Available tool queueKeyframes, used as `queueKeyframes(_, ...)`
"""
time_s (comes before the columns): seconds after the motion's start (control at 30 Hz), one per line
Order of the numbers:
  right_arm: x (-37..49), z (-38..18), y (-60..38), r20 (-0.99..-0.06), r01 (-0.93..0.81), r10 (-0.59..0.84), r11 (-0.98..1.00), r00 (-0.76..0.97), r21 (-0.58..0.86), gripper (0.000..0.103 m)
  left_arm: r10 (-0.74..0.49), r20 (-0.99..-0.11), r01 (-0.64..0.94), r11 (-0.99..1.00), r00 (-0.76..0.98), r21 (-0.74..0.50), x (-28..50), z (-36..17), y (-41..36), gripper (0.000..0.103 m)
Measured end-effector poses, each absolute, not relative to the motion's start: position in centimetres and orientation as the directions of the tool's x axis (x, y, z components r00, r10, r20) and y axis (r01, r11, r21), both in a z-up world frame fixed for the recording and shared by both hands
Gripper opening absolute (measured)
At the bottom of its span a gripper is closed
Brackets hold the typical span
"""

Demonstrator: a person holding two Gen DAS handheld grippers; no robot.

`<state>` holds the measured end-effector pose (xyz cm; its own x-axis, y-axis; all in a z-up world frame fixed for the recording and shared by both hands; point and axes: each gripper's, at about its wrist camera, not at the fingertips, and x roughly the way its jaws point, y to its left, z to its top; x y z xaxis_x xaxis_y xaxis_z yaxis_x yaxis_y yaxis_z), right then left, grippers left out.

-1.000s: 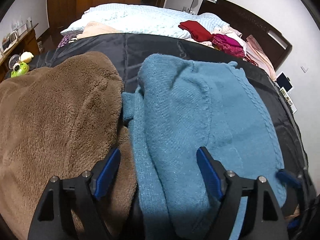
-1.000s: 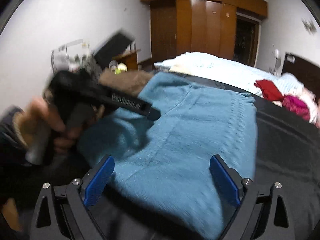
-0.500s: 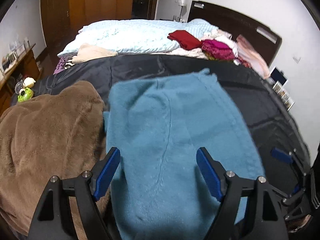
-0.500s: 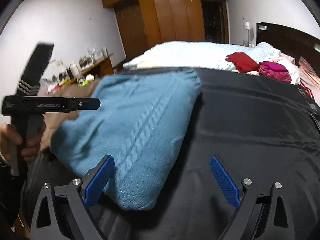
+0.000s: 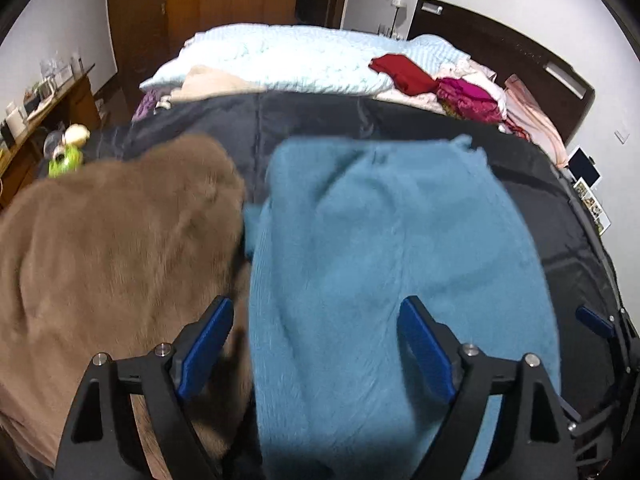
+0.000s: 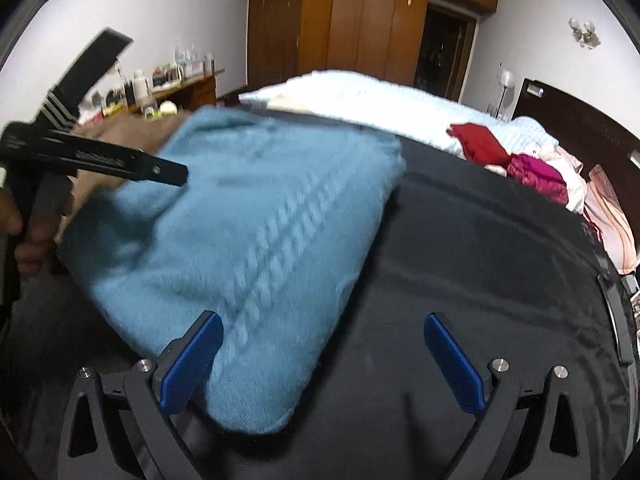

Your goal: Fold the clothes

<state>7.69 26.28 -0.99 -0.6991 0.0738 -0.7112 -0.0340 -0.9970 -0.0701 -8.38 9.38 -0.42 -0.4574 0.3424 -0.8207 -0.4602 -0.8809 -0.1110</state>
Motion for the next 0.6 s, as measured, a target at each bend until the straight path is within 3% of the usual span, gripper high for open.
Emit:
queueKeyframes(0.2,5.2,1.1,29.1,-0.696,-0.06,-0.009,-0.995,-0.718,0.074,0.102,0.334,-0.832,-0.471,-0.876,-0.442,-0.102,-11.8,0.8,12.0,0.088)
queueKeyframes(0.4,1.9,-0.1,29.0,-0.735,-0.07,0.029,-0.997,-0.678,0.025,0.102,0.25,-0.882,-0.414,-0.908,-0.401,-0.069,-15.3,-2.2,12.4,0.088)
queueKeyframes(0.6,0.3,-1.6,29.8,-0.763,-0.063,-0.023,-0.995,-0.646,0.083,0.102,0.295,-0.868,-0.385,-0.913,-0.399,-0.134,-15.9,-3.9,11.1,0.09)
